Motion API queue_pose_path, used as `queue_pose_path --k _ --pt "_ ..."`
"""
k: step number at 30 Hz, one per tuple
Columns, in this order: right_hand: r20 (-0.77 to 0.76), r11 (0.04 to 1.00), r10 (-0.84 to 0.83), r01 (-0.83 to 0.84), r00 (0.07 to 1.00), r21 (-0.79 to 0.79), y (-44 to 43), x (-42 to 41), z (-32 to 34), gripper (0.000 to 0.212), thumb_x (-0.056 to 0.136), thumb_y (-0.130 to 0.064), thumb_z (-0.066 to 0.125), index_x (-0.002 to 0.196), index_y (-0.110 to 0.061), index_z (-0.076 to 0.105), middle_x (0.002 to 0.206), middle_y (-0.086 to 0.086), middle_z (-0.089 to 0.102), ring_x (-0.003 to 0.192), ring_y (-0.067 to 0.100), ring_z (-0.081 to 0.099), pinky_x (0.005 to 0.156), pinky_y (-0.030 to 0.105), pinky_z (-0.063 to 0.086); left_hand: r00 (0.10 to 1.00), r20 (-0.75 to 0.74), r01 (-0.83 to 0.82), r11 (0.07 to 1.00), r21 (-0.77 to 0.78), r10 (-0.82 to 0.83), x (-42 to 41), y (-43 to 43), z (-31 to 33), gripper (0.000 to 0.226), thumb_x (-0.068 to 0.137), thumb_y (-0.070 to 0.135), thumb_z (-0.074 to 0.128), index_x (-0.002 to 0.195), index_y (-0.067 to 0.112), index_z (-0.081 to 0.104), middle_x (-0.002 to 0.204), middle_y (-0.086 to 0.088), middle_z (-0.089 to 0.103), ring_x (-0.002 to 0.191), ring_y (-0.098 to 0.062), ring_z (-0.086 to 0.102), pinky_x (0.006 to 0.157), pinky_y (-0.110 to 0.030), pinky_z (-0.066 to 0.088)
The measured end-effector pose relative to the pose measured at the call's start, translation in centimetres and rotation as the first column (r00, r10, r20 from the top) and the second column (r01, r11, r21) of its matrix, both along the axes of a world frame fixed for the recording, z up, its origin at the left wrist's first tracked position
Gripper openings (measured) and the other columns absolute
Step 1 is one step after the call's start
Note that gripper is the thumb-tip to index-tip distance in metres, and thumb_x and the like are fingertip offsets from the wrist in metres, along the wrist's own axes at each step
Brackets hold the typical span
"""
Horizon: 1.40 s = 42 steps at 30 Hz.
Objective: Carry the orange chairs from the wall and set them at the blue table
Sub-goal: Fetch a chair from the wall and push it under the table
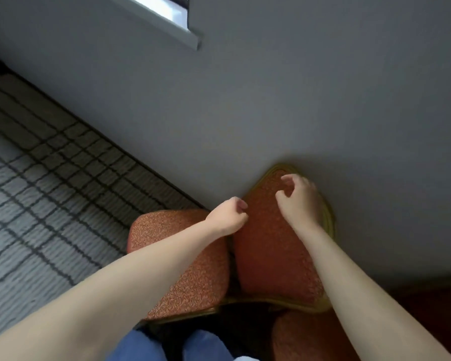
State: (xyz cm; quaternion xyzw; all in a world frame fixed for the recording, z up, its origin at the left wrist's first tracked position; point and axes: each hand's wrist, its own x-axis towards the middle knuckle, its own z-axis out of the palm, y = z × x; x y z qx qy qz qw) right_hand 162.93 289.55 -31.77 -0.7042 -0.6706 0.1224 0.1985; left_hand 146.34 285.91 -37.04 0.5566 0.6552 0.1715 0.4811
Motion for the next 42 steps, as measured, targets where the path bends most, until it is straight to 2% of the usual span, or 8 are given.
queue_pose_path --k 5,8,17,26,31,36,39,42 --pt "0.092 0.972 -0.199 0.208 0.976 -0.106 -2.5 5.9 0.4 0.049 0.082 -0.028 0.063 0.13 -0.022 0.054 0.13 0.009 0.052 0.126 0.03 0.042 0.106 0.039 0.032 0.986 0.054 0.156 0.987 0.032 -0.158 6.6 -0.2 1.0 0.039 0.088 0.024 0.057 0.126 0.019 0.055 0.125 -0.002 0.06 0.112 -0.018 0.059 0.098 -0.034 0.048" --pt "-0.161 0.922 -0.317 0.265 0.935 -0.281 -3.6 8.1 -0.4 0.066 0.083 -0.026 0.065 0.142 -0.011 0.039 0.14 0.013 0.048 0.128 0.031 0.046 0.107 0.041 0.039 0.976 0.06 0.208 0.977 0.049 -0.211 9.1 -0.8 1.0 0.038 0.088 0.024 0.056 0.126 0.018 0.055 0.125 -0.002 0.06 0.111 -0.018 0.059 0.096 -0.035 0.049" --pt "-0.303 0.939 -0.314 0.249 0.9 -0.236 -4.2 7.2 1.3 0.02 0.086 -0.027 0.059 0.105 -0.025 0.063 0.086 -0.01 0.064 0.077 0.014 0.062 0.068 0.029 0.046 0.981 0.092 0.165 0.985 0.044 -0.169 9.8 -3.1 1.2 0.055 0.086 0.037 0.062 0.135 0.018 0.047 0.131 -0.002 0.057 0.112 -0.015 0.058 0.094 -0.032 0.051" --pt "-0.275 0.998 -0.036 0.023 0.961 -0.051 -4.9 -2.5 6.2 0.024 0.078 -0.029 0.062 0.1 -0.027 0.072 0.095 -0.01 0.071 0.086 0.014 0.066 0.078 0.036 0.057 0.996 0.019 -0.091 0.919 0.383 0.09 3.2 -5.7 6.3 0.082 0.063 0.076 0.051 0.125 0.022 0.05 0.123 0.008 0.043 0.119 -0.01 0.04 0.099 -0.033 0.042" --pt "-0.364 0.983 0.161 -0.183 0.917 -0.024 -5.0 -8.7 8.6 0.02 0.077 -0.021 0.063 0.091 -0.023 0.077 0.086 -0.008 0.072 0.081 0.011 0.067 0.074 0.029 0.056 0.984 0.006 -0.163 0.897 0.411 0.176 -2.4 -8.3 7.7 0.047 0.068 0.069 0.053 0.092 0.029 0.057 0.119 0.01 0.036 0.117 -0.008 0.032 0.096 -0.027 0.036" --pt "-0.421 0.877 0.449 -0.48 0.788 0.038 -6.2 -15.4 8.5 0.02 0.077 -0.025 0.059 0.086 -0.029 0.076 0.069 -0.01 0.065 0.07 0.015 0.065 0.071 0.036 0.057 0.922 0.091 -0.383 0.851 0.361 0.376 -8.1 -10.9 9.7 0.033 0.062 0.059 0.055 0.079 0.03 0.059 0.114 0.006 0.044 0.107 -0.005 0.044 0.093 -0.028 0.041" --pt "-0.479 0.773 0.586 -0.629 0.654 0.086 -6.6 -18.4 8.1 0.022 0.084 -0.024 0.057 0.095 -0.03 0.075 0.07 -0.01 0.065 0.073 0.015 0.064 0.074 0.036 0.055 0.873 0.112 -0.487 0.829 0.275 0.475 -11.0 -12.5 11.7 0.04 0.057 0.055 0.058 0.068 0.017 0.054 0.078 0.004 0.052 0.066 -0.012 0.048 0.065 -0.034 0.041" --pt "-0.477 0.666 0.681 -0.741 0.555 0.09 -6.5 -20.5 8.1 0.022 0.09 -0.03 0.054 0.102 -0.033 0.072 0.077 -0.012 0.068 0.079 0.009 0.064 0.077 0.034 0.053 0.735 0.021 -0.664 0.713 0.226 0.677 -12.3 -14.1 12.9 0.04 0.055 0.054 0.061 0.07 0.017 0.058 0.063 0.005 0.056 0.059 -0.015 0.053 0.06 -0.035 0.043"
